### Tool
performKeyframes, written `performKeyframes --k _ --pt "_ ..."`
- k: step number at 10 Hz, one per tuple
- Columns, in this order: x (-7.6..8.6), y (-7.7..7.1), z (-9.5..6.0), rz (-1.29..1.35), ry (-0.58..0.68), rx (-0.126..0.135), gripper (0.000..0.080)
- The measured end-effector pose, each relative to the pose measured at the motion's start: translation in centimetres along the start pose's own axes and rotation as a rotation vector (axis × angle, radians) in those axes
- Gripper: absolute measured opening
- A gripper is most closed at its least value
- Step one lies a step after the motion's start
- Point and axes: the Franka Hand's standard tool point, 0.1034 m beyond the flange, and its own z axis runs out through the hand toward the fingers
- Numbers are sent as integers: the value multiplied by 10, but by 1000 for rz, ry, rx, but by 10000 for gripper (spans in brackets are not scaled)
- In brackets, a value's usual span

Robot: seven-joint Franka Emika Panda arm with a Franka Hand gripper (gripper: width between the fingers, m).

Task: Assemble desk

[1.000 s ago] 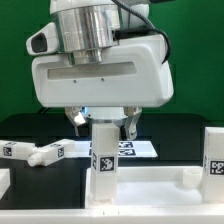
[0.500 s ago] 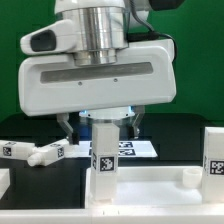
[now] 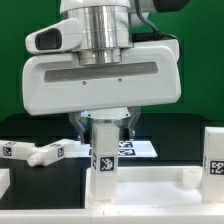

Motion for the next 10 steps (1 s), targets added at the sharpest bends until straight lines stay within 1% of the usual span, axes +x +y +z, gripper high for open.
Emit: performKeyframes --k 1,2,3,4,5,8,10 --pt "1 4 0 73 4 -8 293" --pt "2 4 0 198 15 -15 293" --pt "2 5 0 403 30 -16 293" --pt "2 6 1 632 58 -14 293" --pt "-3 12 2 785 82 -10 293" --pt "-3 13 2 903 79 -5 289" --pt "-3 14 2 1072 77 6 290"
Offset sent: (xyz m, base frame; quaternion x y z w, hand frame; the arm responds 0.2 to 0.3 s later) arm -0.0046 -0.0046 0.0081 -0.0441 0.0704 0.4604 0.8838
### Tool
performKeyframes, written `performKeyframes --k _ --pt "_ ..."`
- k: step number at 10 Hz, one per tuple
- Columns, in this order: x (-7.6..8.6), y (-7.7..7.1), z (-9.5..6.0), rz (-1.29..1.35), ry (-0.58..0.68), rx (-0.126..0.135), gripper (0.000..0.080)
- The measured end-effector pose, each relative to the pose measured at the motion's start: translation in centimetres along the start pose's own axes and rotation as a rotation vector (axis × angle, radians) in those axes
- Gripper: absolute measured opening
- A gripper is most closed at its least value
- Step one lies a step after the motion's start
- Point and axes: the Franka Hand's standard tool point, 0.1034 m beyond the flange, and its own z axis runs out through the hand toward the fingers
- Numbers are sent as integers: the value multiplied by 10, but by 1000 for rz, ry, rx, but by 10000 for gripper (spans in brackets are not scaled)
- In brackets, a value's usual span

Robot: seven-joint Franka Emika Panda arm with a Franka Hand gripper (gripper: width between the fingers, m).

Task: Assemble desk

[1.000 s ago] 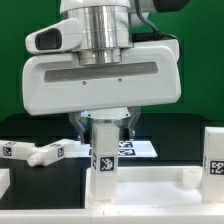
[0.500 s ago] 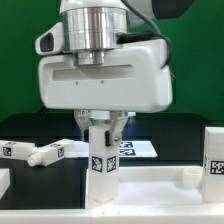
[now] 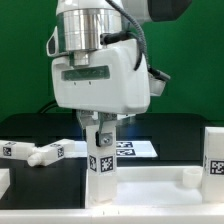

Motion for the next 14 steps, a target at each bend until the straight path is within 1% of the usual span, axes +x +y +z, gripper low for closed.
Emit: performKeyframes --k 1,2,3,5,6,7,8,9,10,13,14 --pt "-2 1 0 230 -13 10 290" --pt "-4 2 1 488 -35 36 291" --pt "-4 4 1 635 -62 65 291" --pt "-6 4 2 549 -63 62 291" --pt "-6 5 2 432 -55 52 400" --pt "-8 5 3 179 -54 42 538" --pt "-12 5 4 -24 -71 35 615" --pt "-19 4 6 -133 -105 20 615" --pt "-20 2 6 -171 -88 32 644" --pt "-18 4 6 -353 -84 38 649" --pt "-14 1 4 -609 -60 22 649"
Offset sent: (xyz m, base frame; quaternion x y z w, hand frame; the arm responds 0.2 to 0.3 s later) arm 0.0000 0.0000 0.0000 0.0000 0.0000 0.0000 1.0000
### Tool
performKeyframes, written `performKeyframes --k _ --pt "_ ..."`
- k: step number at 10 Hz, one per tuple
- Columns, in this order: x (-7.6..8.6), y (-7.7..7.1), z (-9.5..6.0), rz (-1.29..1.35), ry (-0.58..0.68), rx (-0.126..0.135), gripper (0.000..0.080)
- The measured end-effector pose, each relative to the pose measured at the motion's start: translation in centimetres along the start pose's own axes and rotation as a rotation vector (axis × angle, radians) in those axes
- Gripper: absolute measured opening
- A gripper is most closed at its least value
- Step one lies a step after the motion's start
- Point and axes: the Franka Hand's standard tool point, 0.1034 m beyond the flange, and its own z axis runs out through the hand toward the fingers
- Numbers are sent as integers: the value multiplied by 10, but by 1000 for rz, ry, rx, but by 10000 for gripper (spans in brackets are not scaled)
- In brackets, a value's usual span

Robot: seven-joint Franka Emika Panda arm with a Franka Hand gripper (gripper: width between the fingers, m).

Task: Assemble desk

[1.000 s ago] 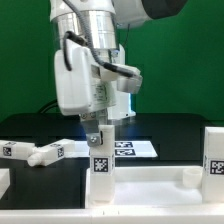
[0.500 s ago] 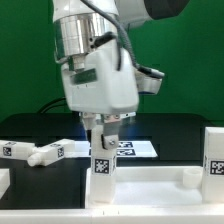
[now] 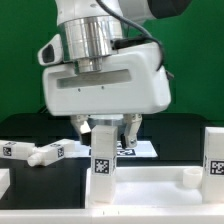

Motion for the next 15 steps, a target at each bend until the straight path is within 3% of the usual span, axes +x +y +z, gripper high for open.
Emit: performKeyframes --k 1,2,4,5,6,7,10,13,15 --pt "2 -2 -1 -207 7 -21 649" --pt "0 -2 0 -96 3 -8 649" --pt "0 -2 0 -86 3 -10 417" --pt "0 -2 0 6 2 -7 417" --pt "1 1 0 132 2 -13 294" --pt "1 -1 -2 338 3 -17 293" --pt "-1 -10 1 1041 -25 45 291" --pt "-3 -10 3 1050 -33 42 289" --pt "-2 -4 3 731 -30 39 289"
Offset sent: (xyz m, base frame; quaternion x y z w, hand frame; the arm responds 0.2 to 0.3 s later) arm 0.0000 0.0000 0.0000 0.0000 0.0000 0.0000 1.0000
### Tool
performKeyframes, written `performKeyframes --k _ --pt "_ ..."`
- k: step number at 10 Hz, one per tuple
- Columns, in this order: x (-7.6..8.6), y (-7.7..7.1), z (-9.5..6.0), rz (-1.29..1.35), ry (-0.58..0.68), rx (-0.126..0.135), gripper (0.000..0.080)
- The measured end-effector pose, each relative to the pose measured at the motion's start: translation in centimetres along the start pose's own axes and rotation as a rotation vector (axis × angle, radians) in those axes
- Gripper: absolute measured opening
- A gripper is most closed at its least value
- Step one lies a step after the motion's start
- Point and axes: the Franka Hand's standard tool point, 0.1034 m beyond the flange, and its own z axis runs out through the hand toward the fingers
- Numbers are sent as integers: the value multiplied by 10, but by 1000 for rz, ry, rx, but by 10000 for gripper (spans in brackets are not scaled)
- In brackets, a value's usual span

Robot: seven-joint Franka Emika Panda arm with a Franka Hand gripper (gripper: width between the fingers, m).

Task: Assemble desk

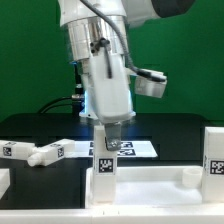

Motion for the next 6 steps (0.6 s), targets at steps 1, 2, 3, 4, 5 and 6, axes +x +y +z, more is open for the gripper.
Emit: performKeyframes --k 1,2,3,4,5,6 --pt "2 0 -1 -204 -5 -2 388" --pt "0 0 0 -317 -17 -12 388" --pt "0 0 0 -383 -15 -12 562" --pt "1 0 0 -456 -16 -12 632" --pt "1 0 0 -520 -16 -12 645" --pt "2 0 -1 -601 -10 -14 645"
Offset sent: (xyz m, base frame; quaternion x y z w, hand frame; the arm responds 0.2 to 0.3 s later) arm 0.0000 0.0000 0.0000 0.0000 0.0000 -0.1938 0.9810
